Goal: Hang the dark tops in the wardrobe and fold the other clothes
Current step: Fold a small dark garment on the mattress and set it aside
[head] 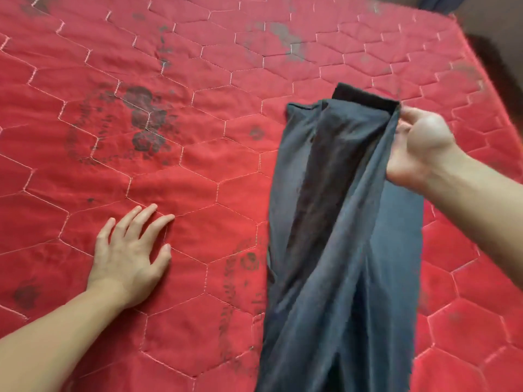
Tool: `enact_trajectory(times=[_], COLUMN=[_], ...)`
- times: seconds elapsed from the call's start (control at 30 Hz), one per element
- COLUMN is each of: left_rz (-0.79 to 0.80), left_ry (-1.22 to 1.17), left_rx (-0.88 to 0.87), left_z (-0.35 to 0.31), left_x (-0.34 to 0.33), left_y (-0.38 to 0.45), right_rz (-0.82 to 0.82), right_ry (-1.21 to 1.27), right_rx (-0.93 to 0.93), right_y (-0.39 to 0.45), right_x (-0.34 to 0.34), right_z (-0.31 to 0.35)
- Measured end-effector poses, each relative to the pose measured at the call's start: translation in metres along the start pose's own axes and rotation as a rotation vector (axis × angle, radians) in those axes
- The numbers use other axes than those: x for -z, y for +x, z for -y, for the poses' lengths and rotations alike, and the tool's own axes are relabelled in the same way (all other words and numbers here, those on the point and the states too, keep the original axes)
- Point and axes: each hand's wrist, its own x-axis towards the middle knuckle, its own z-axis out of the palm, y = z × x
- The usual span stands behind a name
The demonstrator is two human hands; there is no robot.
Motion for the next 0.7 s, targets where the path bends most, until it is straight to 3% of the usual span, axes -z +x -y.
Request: enact_trajectory(times=[0.07,0.13,0.2,0.27,0.33,0.43,0.5,0.6,0.7], left_rz=[0.024,0.006,-0.051,-0.089,0.015,0.138,0.184,0.232,0.445], left_ry=[0.002,-0.015,-0.047,-0.172,-0.437,-0.703,-0.691,-0.554,-0.756], left_rx=[0.021,0.064,-0.013,-0.205,-0.315,-0.194,-0.06,-0.085,-0.077], left_z=[-0.006,-0.021,-0.048,-0.087,-0.133,-0.188,-0.203,-0.199,-0.176], left_x=[0.004,0.01,0.016,0.014,0.01,0.001,-0.003,-0.005,-0.005], left_y=[0.0,0.0,-0.004,-0.011,-0.016,-0.008,0.002,0.008,0.01], right_rz=[-0.215,-0.323,-0.361,-0.397,-0.385,-0.267,-0.229,-0.264,-0.259], right_ry=[-0.185,-0.376,-0.398,-0.358,-0.32,-0.306,-0.354,-0.419,-0.404], right_rx=[-0.121,-0.29,-0.286,-0.202,-0.194,-0.25,-0.249,-0.226,-0.242], right_y=[0.0,-0.007,-0.009,-0.005,0.0,0.009,0.02,0.034,0.046], right_x=[0.046,0.081,0.101,0.106,0.103,0.095,0.089,0.08,0.074], right_z=[-0.015,-0.048,-0.078,-0.092,-0.091,-0.078,-0.069,-0.062,-0.057])
